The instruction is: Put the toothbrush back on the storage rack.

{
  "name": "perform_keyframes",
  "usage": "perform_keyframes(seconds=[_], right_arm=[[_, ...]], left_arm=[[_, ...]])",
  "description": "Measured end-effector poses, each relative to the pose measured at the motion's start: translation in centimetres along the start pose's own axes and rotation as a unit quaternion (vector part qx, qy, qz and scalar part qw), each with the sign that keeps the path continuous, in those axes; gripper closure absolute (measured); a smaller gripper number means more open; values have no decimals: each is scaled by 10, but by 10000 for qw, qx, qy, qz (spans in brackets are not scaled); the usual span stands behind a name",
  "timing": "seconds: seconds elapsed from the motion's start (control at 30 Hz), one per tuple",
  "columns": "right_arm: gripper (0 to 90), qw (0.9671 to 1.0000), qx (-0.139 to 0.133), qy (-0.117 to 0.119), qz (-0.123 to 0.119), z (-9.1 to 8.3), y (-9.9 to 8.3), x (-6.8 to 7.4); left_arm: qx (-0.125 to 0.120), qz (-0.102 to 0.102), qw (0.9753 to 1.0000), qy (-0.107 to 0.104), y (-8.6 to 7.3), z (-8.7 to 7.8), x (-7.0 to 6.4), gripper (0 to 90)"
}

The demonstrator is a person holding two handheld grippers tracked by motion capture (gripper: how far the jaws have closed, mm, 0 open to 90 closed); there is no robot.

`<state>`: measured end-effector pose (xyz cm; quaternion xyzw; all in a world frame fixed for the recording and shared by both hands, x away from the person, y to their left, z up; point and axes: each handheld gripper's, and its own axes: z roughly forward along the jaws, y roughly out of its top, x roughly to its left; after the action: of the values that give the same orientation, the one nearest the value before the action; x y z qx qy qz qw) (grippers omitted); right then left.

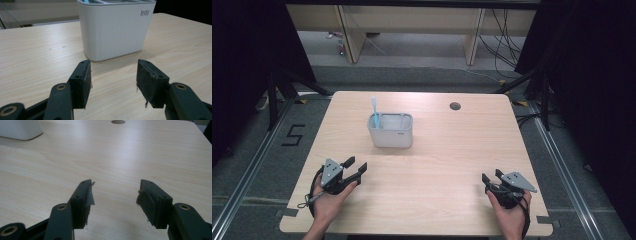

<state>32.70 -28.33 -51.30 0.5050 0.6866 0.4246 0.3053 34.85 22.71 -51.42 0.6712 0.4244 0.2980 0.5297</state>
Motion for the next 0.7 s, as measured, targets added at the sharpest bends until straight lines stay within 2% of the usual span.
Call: perform_keyframes(seconds=[0.1, 0.23, 0.33, 0.37, 0.43, 0.53, 0.57, 0.63, 0.67, 0.7], right_arm=[[450, 9999, 44, 65, 76, 0, 0, 1], [450, 10000, 9, 9, 3, 0, 0, 0], [450, 9999, 39, 77, 94, 0, 0, 1], [451, 9999, 48, 67, 94, 0, 0, 1], [450, 10000, 41, -66, -44, 1, 0, -1], [449, 10000, 39, 32, 53, 1, -1, 0], [449, 10000, -19, 54, 65, 1, -1, 0], [449, 9999, -33, 67, 73, 2, -1, 0], [449, 9999, -31, 72, 82, 2, -1, 0], [449, 9999, -35, 75, 74, 2, -1, 0]], left_arm=[[63, -37, 9999, 86, -4, -3, 0, 449], [13, -65, 9999, 105, -10, -4, 1, 442], [-127, -87, 9998, 88, -11, -4, 3, 440], [-82, -107, 9998, 131, -11, -6, 2, 439], [-103, -111, 9998, 133, -11, -6, 2, 434], [-140, -136, 9997, 159, -11, -7, 3, 426], [-224, -152, 9996, 119, -12, -6, 4, 423], [-237, -184, 9995, 85, -12, -7, 5, 421], [-148, -237, 9995, 139, -11, -9, 5, 421], [-299, -272, 9991, 86, -12, -7, 6, 421]])
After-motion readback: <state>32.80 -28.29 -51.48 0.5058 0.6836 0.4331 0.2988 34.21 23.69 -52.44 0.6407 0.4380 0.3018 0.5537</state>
